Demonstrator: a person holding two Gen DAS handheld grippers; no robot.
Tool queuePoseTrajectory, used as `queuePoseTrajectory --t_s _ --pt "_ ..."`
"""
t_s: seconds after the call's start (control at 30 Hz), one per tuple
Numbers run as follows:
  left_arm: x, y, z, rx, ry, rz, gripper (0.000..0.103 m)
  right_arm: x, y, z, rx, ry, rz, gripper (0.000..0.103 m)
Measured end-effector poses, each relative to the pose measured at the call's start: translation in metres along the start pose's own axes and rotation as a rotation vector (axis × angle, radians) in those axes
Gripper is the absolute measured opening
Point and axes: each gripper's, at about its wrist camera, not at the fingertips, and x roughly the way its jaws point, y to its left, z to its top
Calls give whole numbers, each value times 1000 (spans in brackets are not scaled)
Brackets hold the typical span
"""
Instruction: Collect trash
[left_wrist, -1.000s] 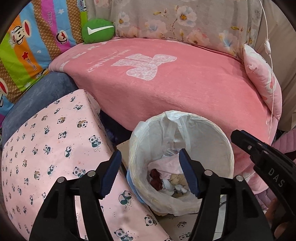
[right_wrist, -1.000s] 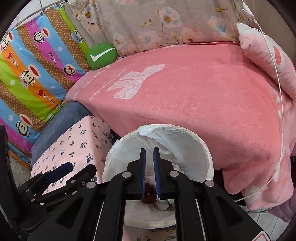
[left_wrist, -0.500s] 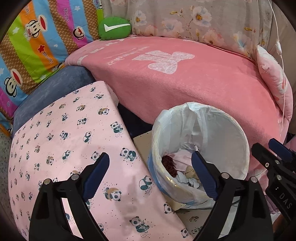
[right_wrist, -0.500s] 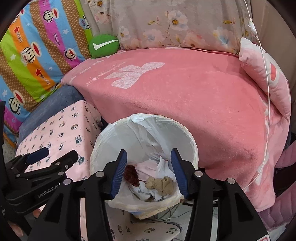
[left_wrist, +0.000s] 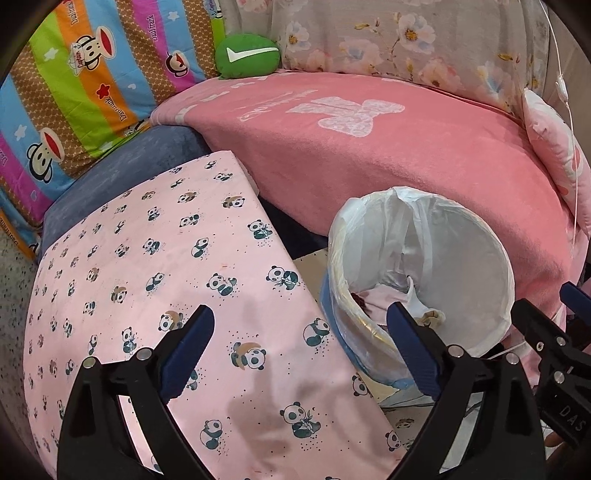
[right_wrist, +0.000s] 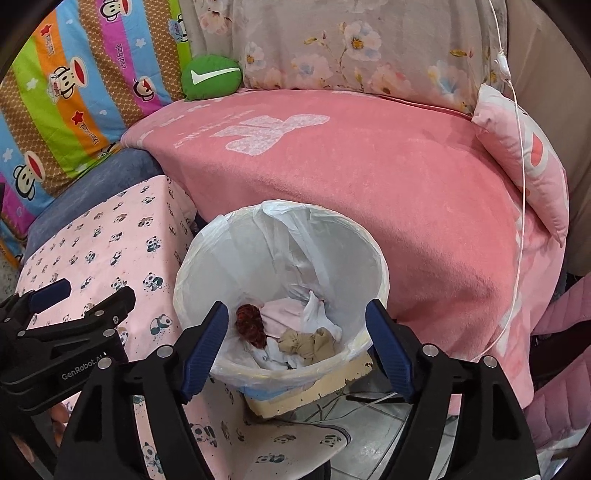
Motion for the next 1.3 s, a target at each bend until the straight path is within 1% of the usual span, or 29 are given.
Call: queuePoseTrajectory --t_s 0.07,0.27,0.33,0.37,0.4,0.57,0.97,1.13,1.3 --pt "-1 2 -3 -10 -1 7 90 -1 2 -3 -3 4 -1 85" --pt "-2 4 -9 -27 3 15 91 -1 7 -13 -17 11 -1 87" --pt "-3 5 -11 -30 3 16 91 -2 7 -15 -20 10 0 92" --pt "-3 4 -12 -30 3 18 92 -2 7 -16 -20 9 -2 96" --pt "-3 4 -12 -30 4 20 92 -2 8 -17 -19 8 -7 98" --pt "-4 4 -14 -32 6 22 92 -1 10 -21 -16 5 -20 98" --pt "-9 -2 -17 -12 -7 27 93 -2 5 -25 -10 10 -18 98" --pt "-8 -4 -17 -6 11 28 93 -3 5 -26 -8 9 -18 98" --pt "-7 -7 -19 -1 26 24 96 -3 3 -26 -1 11 -17 98"
